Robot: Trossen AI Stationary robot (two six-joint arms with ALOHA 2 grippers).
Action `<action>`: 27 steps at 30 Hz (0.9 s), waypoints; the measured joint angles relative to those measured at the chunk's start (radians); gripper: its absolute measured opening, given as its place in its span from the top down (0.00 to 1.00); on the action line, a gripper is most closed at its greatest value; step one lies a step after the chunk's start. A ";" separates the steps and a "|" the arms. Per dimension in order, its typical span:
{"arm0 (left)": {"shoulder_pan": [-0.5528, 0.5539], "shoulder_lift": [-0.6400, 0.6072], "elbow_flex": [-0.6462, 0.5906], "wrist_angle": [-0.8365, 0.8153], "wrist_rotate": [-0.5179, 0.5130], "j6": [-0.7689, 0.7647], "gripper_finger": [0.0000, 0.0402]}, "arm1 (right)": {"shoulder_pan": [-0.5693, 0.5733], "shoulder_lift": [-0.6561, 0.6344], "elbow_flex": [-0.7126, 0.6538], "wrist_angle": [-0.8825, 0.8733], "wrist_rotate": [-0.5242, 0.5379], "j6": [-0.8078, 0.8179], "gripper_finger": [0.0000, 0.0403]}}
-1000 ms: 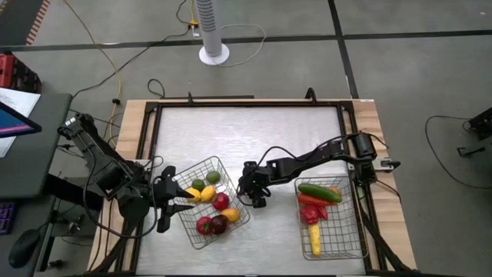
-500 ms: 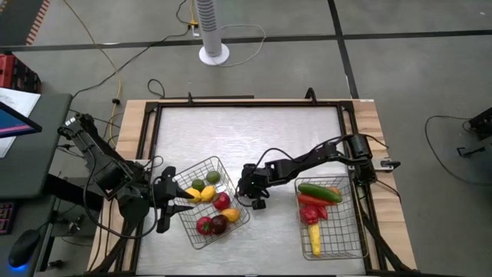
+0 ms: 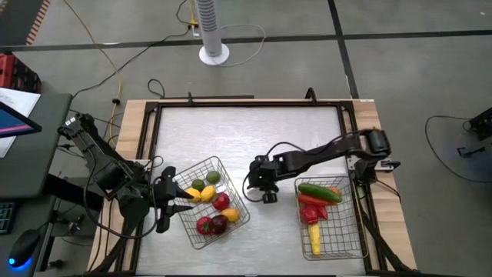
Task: Sort produce into baskets
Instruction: Put the purple eggplant into the right wire basket
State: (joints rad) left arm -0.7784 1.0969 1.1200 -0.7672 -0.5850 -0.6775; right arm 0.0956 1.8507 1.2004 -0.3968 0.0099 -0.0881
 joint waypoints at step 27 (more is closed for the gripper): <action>0.000 0.000 0.000 -0.008 -0.130 0.013 0.67 | 0.419 -0.682 -0.159 -0.558 0.169 0.714 0.78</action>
State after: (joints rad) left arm -0.7780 1.0969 1.1198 -0.7750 -0.7151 -0.6648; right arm 0.5141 1.1686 1.0413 -0.9549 0.1784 0.6261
